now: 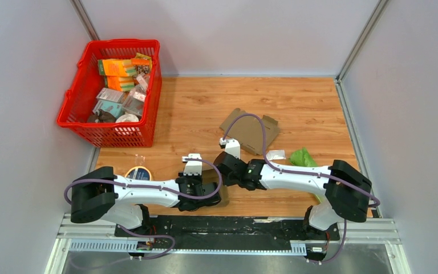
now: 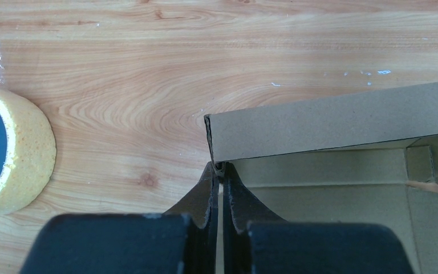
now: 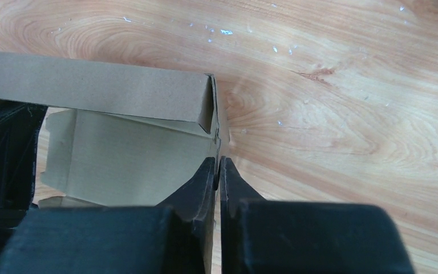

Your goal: Fold the paper box

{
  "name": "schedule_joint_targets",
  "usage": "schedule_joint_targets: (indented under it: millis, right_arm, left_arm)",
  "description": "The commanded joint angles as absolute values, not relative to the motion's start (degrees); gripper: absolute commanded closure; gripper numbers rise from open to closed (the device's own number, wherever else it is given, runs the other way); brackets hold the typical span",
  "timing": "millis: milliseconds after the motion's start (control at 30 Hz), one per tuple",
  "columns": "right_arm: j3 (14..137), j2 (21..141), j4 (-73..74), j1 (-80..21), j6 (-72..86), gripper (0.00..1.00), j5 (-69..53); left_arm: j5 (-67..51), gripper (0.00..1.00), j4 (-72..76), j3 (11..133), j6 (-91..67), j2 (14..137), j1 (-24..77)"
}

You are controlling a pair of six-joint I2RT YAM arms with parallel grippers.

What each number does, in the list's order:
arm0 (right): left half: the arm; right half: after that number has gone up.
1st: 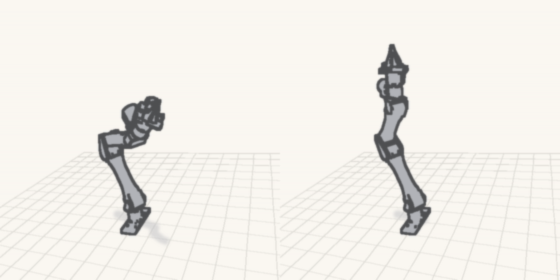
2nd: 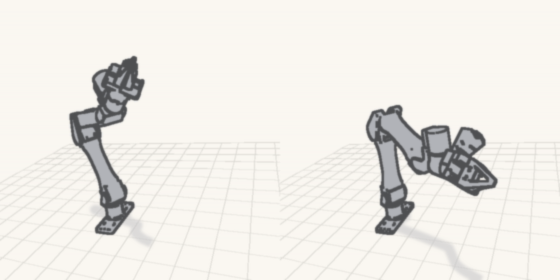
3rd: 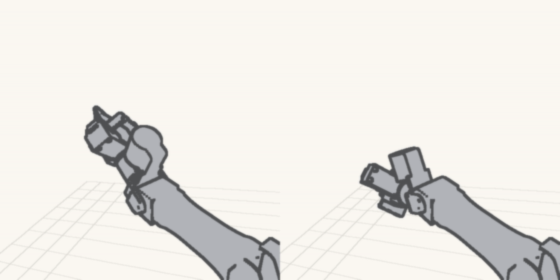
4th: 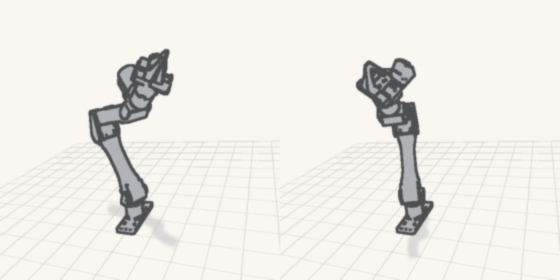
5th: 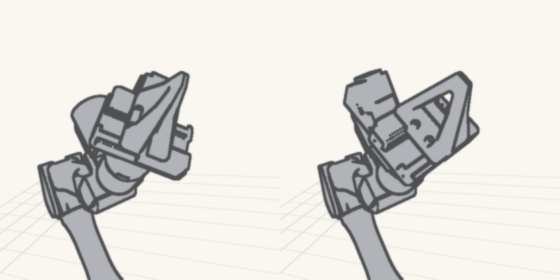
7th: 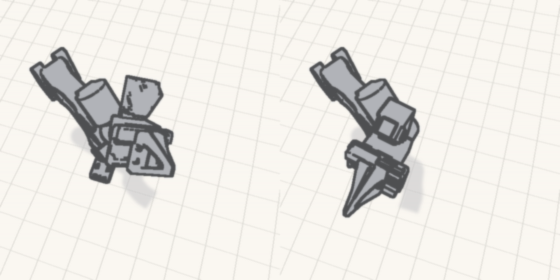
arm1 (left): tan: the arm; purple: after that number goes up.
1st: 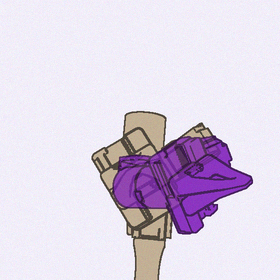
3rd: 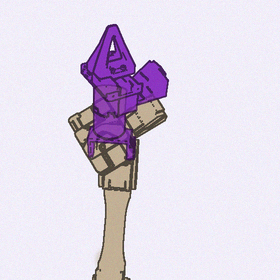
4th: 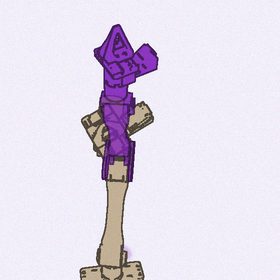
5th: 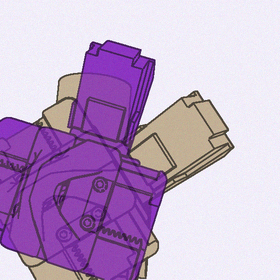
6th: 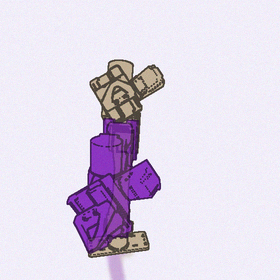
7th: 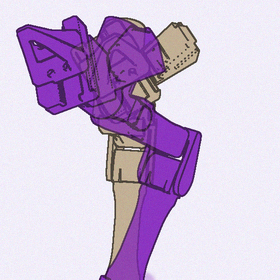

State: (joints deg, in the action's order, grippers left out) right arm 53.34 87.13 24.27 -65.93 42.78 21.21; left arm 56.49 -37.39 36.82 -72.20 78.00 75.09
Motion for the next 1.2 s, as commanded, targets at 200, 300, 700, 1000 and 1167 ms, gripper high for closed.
schedule_joint_targets:
  millis: [200, 300, 700, 1000, 1167]
  right_arm:
    - [55.6, 88.9, 18.1, -64.9, 54.7, 0.8, 10.6]
    - [54.3, 88.9, 15.9, -64.2, 57.8, 0.84, 10.4]
    - [52.2, 87.5, 14.5, -58.5, 61.1, 1.0, 6.2]
    - [50.3, 88.8, 11.9, -59.2, 55.4, 0.64, 4.0]
    - [44.8, 82.1, 13.3, -59.0, 46.6, 0.42, 6.0]
  left_arm:
    - [57.2, 1.0, -37.0, 38.1, -73.4, 76.6, 76.7]
    - [57.3, 1.0, -36.9, 38.1, -73.2, 76.5, 77.0]
    - [57.5, 1.0, -37.0, 37.9, -73.5, 76.8, 77.6]
    - [57.9, 1.0, -37.3, 37.9, -73.6, 76.5, 77.6]
    - [58.0, 1.0, -37.4, 36.7, -74.4, 75.4, 77.5]
